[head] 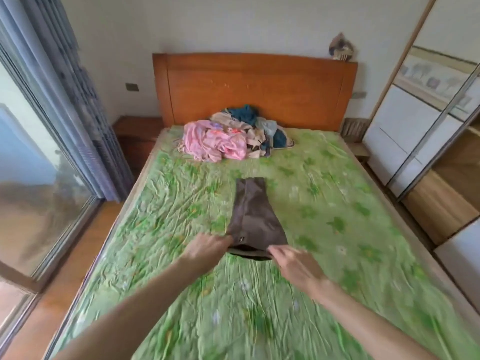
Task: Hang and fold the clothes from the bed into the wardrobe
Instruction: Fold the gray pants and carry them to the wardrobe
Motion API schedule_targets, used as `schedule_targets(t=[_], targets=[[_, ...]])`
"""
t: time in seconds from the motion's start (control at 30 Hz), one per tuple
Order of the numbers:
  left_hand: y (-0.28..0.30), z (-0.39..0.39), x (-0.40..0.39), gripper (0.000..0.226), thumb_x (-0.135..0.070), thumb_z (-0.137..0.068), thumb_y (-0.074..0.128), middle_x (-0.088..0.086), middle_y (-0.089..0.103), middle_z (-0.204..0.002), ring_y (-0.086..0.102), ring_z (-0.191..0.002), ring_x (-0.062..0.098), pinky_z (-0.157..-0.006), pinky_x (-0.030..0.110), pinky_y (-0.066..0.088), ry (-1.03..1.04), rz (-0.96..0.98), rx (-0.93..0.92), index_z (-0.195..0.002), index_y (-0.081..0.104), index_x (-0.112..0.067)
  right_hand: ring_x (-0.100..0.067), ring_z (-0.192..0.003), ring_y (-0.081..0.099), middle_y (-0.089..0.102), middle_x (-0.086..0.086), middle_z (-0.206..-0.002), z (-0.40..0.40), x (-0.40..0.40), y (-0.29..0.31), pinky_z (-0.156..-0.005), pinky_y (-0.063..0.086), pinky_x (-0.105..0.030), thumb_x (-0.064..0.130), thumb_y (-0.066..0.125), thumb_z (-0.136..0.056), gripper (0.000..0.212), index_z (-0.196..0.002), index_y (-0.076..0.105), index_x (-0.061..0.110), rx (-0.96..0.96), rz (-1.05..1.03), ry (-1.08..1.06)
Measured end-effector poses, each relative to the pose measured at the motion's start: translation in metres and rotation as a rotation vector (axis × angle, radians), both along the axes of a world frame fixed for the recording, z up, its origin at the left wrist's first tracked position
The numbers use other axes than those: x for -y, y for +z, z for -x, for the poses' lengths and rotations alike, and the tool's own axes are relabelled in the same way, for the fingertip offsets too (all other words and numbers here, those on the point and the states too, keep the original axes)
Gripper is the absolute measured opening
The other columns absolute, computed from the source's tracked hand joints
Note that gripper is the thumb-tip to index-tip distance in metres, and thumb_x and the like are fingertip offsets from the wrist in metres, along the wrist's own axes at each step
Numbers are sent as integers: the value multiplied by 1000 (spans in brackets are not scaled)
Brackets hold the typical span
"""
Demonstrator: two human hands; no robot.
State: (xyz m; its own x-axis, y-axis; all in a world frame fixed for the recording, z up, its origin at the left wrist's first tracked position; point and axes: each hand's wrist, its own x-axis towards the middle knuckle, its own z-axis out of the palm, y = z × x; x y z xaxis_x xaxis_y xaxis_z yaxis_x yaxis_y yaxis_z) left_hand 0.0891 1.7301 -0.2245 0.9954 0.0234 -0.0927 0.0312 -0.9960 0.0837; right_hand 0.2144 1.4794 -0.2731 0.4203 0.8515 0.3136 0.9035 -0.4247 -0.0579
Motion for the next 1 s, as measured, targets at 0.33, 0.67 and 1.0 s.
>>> schedule_targets(t=[0.33,0.67,1.0], targets=[[-289,132,103,74,-14,-15,96,-5,60,-60,60,-44,15,-37,24,40,37,98,-369,-81,63,-24,-13,-96,77,80,7,-101,133,91,-246,-60,62,-26,1,67,-56,51,-100,81,21,-218,359,37],[-399,197,160,18,-18,-66,54,-2,56,-59,57,-48,18,-45,23,45,-59,10,-271,-65,71,-22,-9,-91,77,80,10,-96,201,146,-358,-83,51,-23,12,19,-108,68,-90,82,27,-95,366,59],[-438,176,156,44,-29,-89,53,10,66,-130,67,-118,31,-97,45,56,67,143,-75,-127,65,-11,-25,-116,64,60,-1,-125,199,117,-400,-94,56,-38,38,54,-101,33,-124,66,17,-428,238,-150]])
